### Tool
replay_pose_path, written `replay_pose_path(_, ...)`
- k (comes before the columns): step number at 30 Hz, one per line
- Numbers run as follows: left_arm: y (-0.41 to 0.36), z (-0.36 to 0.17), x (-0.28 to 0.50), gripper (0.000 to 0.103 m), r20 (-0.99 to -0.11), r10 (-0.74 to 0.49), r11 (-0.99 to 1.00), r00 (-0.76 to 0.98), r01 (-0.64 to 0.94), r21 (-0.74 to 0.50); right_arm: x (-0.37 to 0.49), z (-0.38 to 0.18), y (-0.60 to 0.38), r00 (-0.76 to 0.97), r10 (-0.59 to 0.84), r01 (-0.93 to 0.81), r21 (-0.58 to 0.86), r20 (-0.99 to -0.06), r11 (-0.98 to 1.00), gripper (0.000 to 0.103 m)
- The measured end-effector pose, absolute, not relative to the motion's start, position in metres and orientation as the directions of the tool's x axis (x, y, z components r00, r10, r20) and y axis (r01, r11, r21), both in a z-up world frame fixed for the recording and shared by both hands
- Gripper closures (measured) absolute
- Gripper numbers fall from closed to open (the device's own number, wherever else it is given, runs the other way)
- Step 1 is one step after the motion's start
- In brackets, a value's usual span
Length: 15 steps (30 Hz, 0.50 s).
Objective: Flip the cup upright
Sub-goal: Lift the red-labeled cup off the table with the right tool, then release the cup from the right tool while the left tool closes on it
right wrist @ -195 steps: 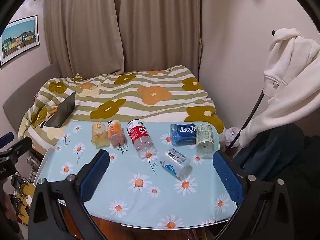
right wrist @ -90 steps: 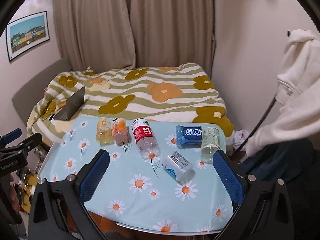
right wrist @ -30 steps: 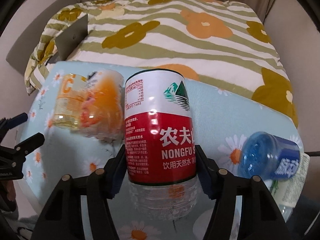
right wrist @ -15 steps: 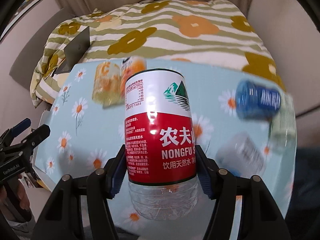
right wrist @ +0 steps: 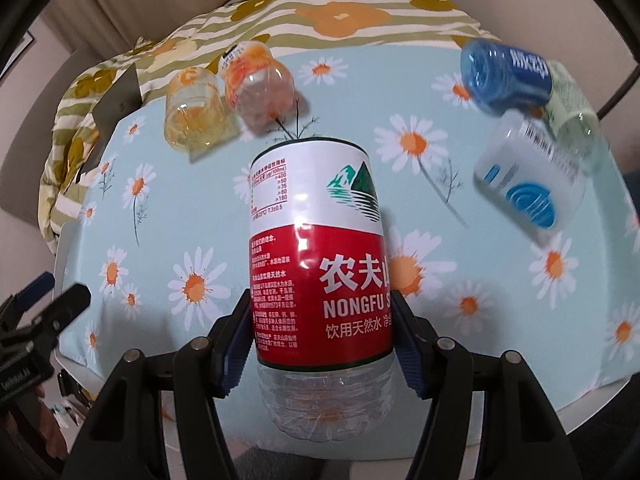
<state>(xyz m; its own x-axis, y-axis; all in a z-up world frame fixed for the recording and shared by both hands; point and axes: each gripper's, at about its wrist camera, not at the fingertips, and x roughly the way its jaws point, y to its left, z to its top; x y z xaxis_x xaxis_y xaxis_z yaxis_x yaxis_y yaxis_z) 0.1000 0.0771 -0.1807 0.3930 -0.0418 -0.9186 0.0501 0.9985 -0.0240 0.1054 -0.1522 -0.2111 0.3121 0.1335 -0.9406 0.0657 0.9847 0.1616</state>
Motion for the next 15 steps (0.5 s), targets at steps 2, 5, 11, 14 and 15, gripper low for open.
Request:
replay_pose_path(2,0.079,-0.183,0.098,0.0,-0.92,-0.043,0.998,0.39,0.053,-0.025,0.105,-0.216,-0.152,0.316,0.128,0.072,0.158,-0.94,0.985,0.044)
replay_pose_path(5,0.081,-0.184,0.096,0.0,-0.92,-0.055,0.998,0.389,0.054,-0.037,0.104,-0.218,-0.15,0.325,0.118,0.078,0.151,-0.938,0.985,0.043)
replay_pose_path(11,0.083,-0.182,0.092,0.0,-0.918,-0.063,0.997,0.392,0.067,-0.04,0.102,-0.219,-0.151,0.315,0.119,0.106,0.16,-0.941,0.982,0.04)
replay_pose_path(14,0.083,-0.173,0.092,0.0,-0.914,-0.066,0.997,0.399,0.067,-0.043,0.097,-0.209,-0.152,0.331,0.144,0.111,0.19,-0.933,0.976,0.006)
replay_pose_path(15,0.082,-0.168,0.092,0.0,-0.912,-0.071,0.997,0.404,0.068,-0.048,0.095,-0.202,-0.153,0.341,0.147,0.109,0.195,-0.928,0.975,0.002)
